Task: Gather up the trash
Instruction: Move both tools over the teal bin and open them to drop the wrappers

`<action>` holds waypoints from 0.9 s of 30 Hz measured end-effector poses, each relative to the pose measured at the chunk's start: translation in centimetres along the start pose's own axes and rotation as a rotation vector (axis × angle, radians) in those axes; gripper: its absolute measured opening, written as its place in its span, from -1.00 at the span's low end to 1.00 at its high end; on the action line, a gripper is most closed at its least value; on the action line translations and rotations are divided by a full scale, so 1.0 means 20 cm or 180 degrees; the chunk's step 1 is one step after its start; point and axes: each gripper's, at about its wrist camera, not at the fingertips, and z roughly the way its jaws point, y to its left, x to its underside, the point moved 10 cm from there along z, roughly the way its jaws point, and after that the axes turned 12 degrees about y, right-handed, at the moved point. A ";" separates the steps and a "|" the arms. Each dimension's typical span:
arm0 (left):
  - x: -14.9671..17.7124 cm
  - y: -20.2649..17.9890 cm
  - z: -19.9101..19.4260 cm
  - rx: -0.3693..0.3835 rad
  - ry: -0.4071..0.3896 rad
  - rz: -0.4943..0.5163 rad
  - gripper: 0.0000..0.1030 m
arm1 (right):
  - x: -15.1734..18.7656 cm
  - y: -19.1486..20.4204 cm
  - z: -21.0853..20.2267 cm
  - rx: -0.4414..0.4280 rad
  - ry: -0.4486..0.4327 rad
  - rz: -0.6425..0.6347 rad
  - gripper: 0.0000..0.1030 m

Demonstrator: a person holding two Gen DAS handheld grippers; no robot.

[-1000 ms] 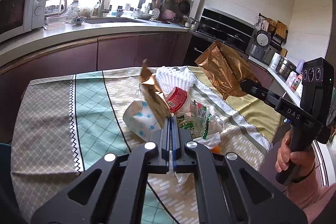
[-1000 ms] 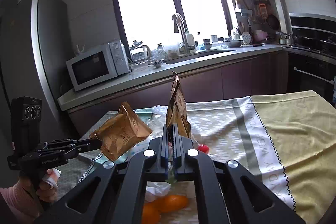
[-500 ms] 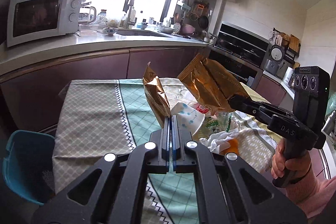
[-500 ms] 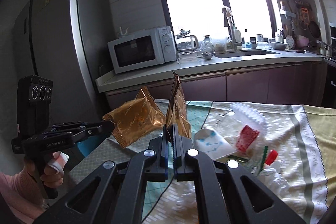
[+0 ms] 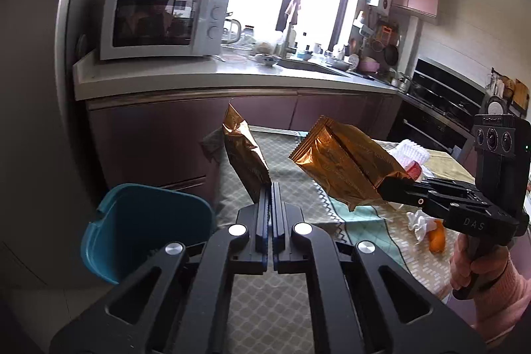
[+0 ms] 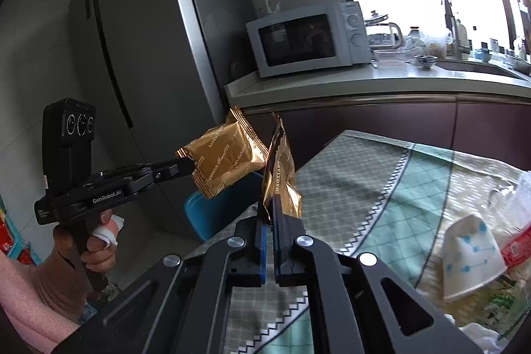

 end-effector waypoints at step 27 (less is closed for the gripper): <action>0.22 0.75 0.35 -0.0464 0.0483 -0.0708 -0.96 | -0.14 0.36 0.93 -0.0396 0.1064 -0.0215 -0.95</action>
